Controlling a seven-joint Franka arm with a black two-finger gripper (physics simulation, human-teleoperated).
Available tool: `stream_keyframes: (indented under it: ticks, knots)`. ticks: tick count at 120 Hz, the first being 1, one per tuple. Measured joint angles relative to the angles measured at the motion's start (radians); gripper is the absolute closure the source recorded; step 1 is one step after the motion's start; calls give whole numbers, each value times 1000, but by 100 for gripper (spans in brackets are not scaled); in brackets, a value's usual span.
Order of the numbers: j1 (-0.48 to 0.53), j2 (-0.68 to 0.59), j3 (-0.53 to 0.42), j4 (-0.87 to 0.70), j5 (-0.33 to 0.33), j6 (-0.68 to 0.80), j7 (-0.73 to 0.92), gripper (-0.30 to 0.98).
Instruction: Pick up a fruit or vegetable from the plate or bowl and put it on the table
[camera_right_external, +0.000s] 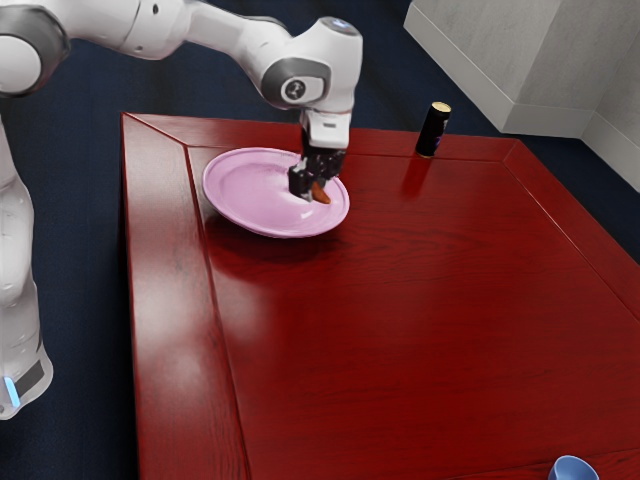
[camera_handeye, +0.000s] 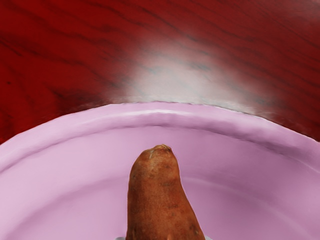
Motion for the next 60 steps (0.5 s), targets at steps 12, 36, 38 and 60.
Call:
stream_keyframes:
  ticks: [12,36,38,60]
  knots:
    - [-2,-1,-101,34,2,-24,-26,56]
    - [-6,3,-283,69,0,-47,-82,56]
    - [-7,4,-295,69,0,-48,-87,55]
    - [-13,13,-378,71,0,-51,-139,56]
